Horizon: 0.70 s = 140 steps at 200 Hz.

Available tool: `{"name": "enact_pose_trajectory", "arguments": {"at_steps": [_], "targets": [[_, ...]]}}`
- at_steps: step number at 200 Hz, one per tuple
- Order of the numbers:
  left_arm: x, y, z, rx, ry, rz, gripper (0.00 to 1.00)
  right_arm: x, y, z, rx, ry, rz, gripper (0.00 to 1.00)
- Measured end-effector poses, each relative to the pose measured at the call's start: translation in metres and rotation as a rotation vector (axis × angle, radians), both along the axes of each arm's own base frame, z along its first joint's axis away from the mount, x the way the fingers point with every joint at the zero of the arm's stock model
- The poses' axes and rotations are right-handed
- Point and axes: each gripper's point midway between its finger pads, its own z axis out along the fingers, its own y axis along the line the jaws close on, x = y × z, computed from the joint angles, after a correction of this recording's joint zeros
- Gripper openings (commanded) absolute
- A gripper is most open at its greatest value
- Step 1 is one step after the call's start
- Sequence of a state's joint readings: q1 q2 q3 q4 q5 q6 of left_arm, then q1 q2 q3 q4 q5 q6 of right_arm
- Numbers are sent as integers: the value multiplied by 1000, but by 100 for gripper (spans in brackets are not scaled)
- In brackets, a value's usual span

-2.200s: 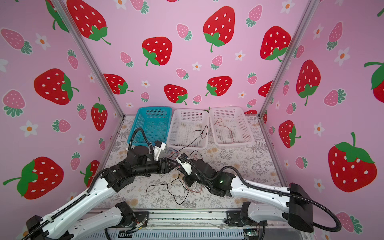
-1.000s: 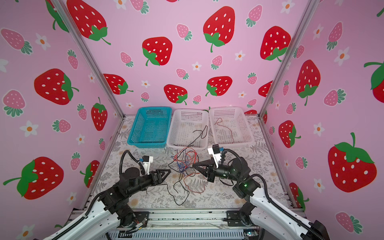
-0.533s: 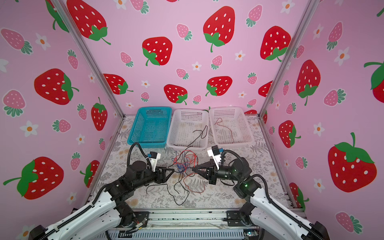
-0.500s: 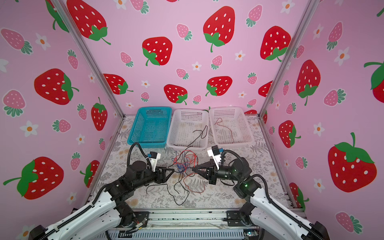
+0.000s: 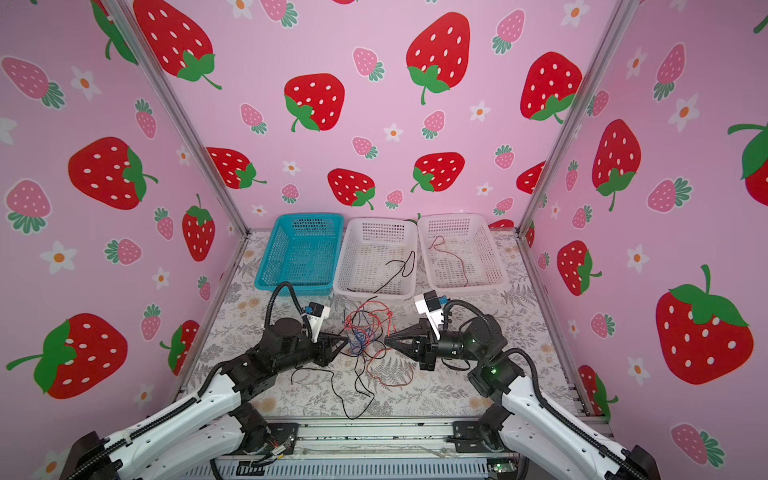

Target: Untangle the cables

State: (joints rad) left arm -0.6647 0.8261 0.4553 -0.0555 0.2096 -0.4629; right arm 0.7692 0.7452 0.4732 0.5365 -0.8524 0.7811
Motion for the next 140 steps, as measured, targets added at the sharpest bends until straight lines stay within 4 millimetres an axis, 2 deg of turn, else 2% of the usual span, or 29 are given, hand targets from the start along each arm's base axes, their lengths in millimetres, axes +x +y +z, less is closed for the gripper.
{"name": "enact_pose_trajectory", "arguments": {"at_steps": [19, 24, 70, 99, 140], "targets": [[-4, 1, 13, -34, -24, -6, 7, 7, -2, -2, -9, 5, -42, 0], [-6, 2, 17, -43, -27, -8, 0, 10, -3, -2, -11, 6, -59, 0], [-31, 7, 61, -133, -32, -52, 0, 49, -10, -14, -59, 49, -263, 0], [-49, 9, 109, -199, -53, -97, 0, 71, -13, -27, -95, 90, -364, 0], [-67, 9, 191, -309, -116, -160, 0, 97, -17, -65, -200, 165, -491, 0]]}}
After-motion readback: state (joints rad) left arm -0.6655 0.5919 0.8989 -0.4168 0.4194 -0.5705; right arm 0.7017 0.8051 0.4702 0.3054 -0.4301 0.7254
